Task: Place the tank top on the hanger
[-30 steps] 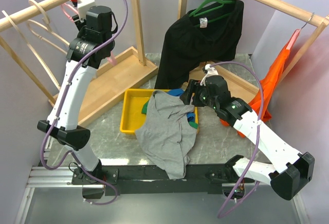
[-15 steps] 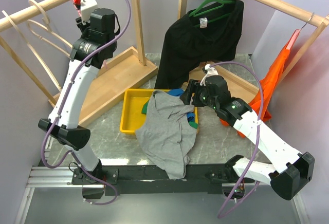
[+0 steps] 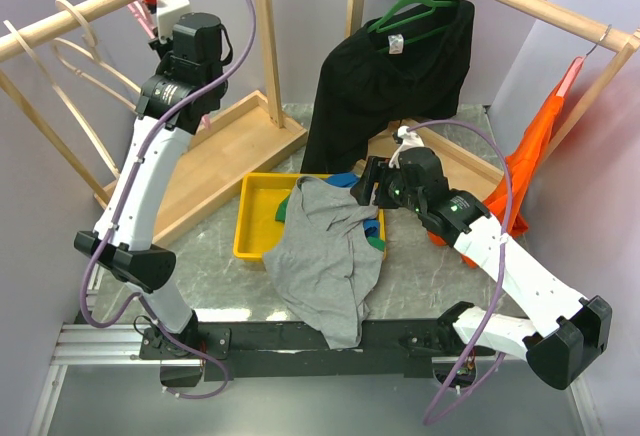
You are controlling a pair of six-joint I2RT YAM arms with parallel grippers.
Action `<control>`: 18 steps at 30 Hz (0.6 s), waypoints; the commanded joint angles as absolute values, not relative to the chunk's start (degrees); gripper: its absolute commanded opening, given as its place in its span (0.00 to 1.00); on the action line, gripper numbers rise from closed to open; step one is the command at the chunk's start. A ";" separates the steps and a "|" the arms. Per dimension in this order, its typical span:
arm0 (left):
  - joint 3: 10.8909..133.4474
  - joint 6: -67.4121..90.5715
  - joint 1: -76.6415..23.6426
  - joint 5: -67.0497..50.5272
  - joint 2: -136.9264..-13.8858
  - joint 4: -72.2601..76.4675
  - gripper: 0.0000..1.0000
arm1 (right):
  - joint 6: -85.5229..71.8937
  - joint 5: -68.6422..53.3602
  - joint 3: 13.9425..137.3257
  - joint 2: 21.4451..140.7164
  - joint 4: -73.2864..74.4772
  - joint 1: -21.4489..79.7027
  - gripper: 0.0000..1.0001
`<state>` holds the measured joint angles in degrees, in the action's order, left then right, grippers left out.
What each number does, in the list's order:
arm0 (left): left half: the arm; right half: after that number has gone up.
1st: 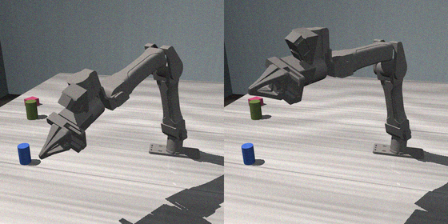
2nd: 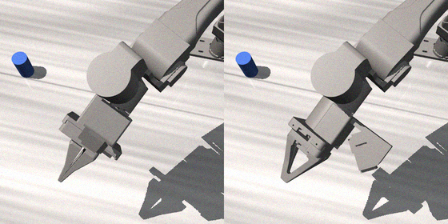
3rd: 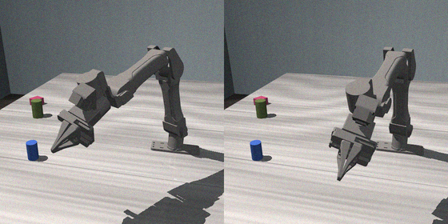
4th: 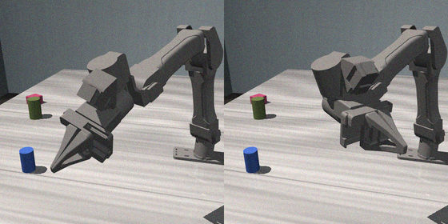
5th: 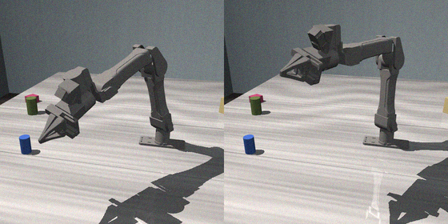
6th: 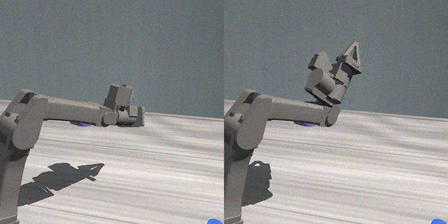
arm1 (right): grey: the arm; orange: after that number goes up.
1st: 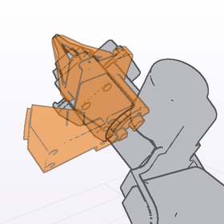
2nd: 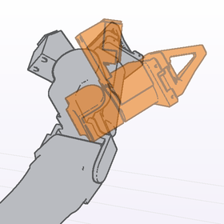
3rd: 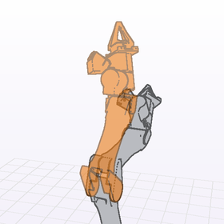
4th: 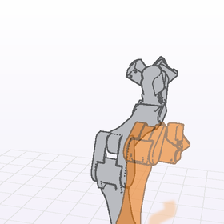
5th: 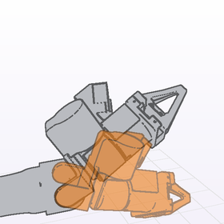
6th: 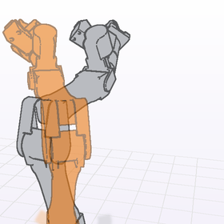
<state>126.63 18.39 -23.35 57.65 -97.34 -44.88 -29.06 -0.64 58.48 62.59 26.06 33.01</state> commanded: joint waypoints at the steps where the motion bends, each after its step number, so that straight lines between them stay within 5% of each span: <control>1: 128.85 12.49 -24.52 57.30 -94.75 -37.36 0.01 | -28.21 -0.09 60.20 62.40 26.01 33.31 0.73; 12: 120.70 6.50 -33.75 60.12 -89.04 -30.94 0.01 | -28.48 1.67 60.73 63.89 25.66 33.66 0.73; 18: 114.97 11.60 -36.12 48.28 -82.37 -32.61 0.01 | -28.04 3.42 60.56 64.07 26.02 33.84 0.73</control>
